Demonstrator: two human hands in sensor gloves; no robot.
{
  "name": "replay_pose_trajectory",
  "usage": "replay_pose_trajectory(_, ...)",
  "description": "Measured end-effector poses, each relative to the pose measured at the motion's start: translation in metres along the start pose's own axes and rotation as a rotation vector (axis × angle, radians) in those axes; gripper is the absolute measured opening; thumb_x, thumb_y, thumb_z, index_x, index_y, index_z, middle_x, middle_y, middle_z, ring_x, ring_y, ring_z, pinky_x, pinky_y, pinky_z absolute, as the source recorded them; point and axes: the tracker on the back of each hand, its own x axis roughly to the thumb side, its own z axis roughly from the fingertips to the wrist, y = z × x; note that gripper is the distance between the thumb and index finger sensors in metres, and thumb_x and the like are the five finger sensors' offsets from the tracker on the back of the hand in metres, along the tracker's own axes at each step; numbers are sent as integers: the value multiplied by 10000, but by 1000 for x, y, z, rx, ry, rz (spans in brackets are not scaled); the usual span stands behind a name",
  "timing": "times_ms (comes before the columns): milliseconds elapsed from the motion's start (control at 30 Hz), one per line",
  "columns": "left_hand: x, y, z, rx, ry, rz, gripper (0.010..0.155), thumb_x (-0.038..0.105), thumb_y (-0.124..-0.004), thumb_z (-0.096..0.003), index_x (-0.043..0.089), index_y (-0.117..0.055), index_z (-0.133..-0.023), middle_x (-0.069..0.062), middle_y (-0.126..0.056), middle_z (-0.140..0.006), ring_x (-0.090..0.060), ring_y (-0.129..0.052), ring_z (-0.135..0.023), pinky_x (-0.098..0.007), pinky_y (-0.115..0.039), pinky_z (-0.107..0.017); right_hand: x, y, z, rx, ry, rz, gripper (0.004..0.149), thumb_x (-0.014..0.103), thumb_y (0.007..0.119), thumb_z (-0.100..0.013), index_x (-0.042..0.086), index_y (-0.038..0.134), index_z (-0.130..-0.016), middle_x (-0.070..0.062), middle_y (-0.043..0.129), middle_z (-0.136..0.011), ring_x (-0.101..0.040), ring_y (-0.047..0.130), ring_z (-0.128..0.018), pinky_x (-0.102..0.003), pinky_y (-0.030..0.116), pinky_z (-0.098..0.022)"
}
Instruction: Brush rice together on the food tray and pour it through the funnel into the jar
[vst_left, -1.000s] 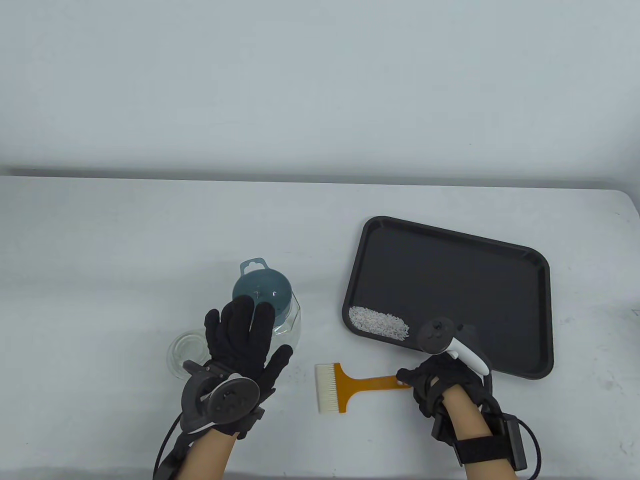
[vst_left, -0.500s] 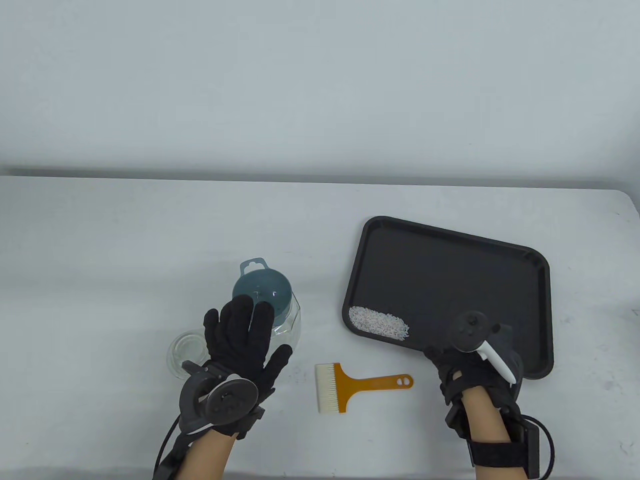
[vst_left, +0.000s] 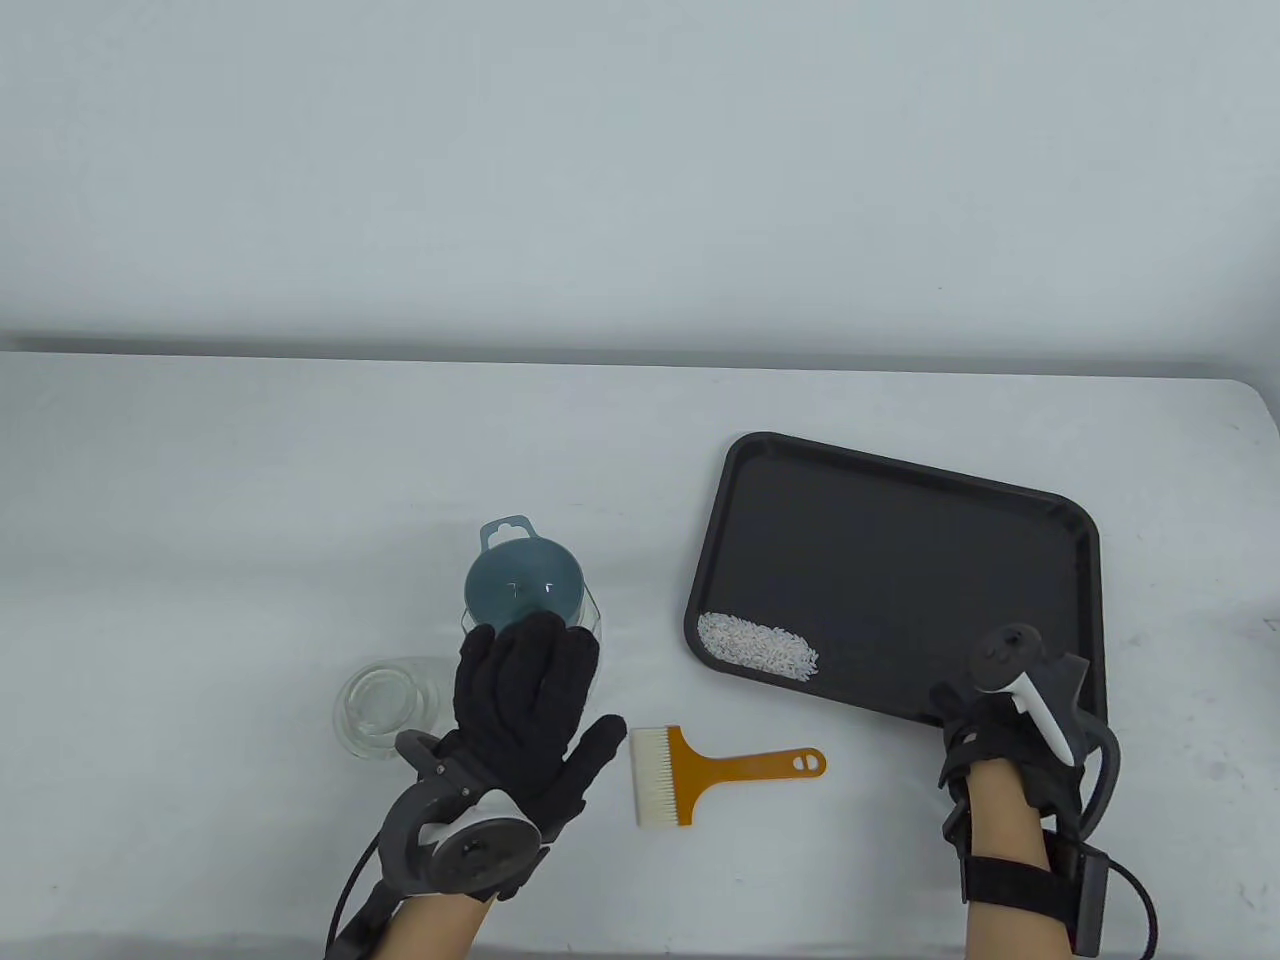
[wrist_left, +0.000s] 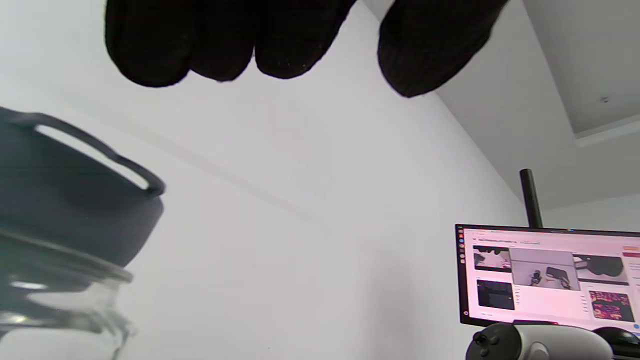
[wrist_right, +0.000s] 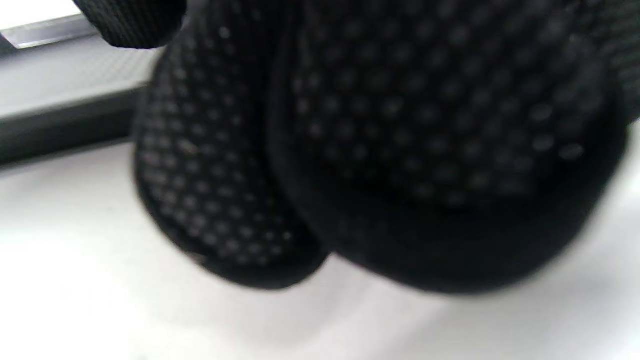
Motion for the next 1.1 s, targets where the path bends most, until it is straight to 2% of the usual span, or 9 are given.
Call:
replay_pose_trajectory(133, 26, -18, -12, -19, -114, -16, 619, 432, -694, -543, 46, -671, -1026, -297, -753, -936, -521, -851, -730, -706, -562, -646, 1, 0, -1, -7, 16, 38, 654, 546, 594, -520, 30, 982, -414, 53, 1055, -164, -174, 1049, -24, -465, 847, -239)
replay_pose_trajectory(200, 37, -32, -21, -74, -99, -24, 579, 416, -701, -540, 43, -739, -980, -287, -837, -862, -475, -944, -623, -687, -680, -574, 2, 0, 0, -8, 18, 45, 646, 548, 602, -519, 36, 981, -409, 58, 1053, -161, -172, 1049, -25, -463, 848, -241)
replay_pose_trajectory(300, 45, -66, -38, -311, 93, 10, 618, 409, -696, -543, 18, -682, -1021, -319, -821, -869, -444, -975, -576, -665, -725, -540, 2, 0, 0, -8, 18, 44, 641, 550, 612, -517, 37, 981, -406, 59, 1052, -159, -172, 1048, -25, -465, 847, -244)
replay_pose_trajectory(367, 42, -91, -49, -385, 165, 46, 618, 381, -690, -546, -7, -670, -1027, -345, -813, -865, -451, -975, -558, -668, -725, -524, 2, 0, 1, -13, 16, 46, 639, 550, 615, -516, 38, 981, -407, 59, 1051, -158, -174, 1047, -25, -465, 847, -245)
replay_pose_trajectory(533, 23, -151, -72, -624, 393, -29, 626, 301, -606, -560, -46, -554, -1079, -403, -709, -942, -496, -939, -618, -695, -679, -547, 3, 0, 1, -22, 10, 54, 639, 547, 616, -516, 34, 980, -404, 59, 1050, -158, -174, 1045, -27, -467, 845, -247)
replay_pose_trajectory(600, 15, -168, -78, -683, 455, -59, 640, 288, -590, -561, -58, -501, -1092, -413, -667, -968, -508, -919, -645, -700, -658, -561, 3, 0, 1, -23, 7, 51, 638, 546, 616, -515, 33, 979, -403, 58, 1049, -157, -175, 1044, -29, -467, 845, -248)
replay_pose_trajectory(767, -8, -199, -85, -754, 588, -105, 639, 277, -572, -562, -62, -472, -1094, -430, -622, -985, -549, -877, -692, -724, -606, -584, 3, 0, 1, -23, 1, 50, 638, 541, 615, -516, 29, 978, -401, 57, 1048, -156, -175, 1044, -25, -468, 844, -247)
replay_pose_trajectory(833, -15, -209, -82, -747, 638, -89, 627, 270, -564, -561, -47, -483, -1096, -439, -598, -992, -583, -830, -734, -745, -554, -604, 3, 0, 1, -19, -3, 50, 639, 538, 616, -517, 25, 978, -401, 56, 1048, -155, -178, 1043, -27, -470, 842, -251)
replay_pose_trajectory(1100, -25, -229, -87, -823, 737, -109, 619, 285, -543, -562, -98, -568, -1046, -450, -592, -974, -614, -770, -737, -767, -488, -618, 4, 0, 2, -17, -5, 48, 638, 532, 614, -520, 19, 977, -403, 55, 1049, -157, -177, 1044, -28, -471, 843, -250)
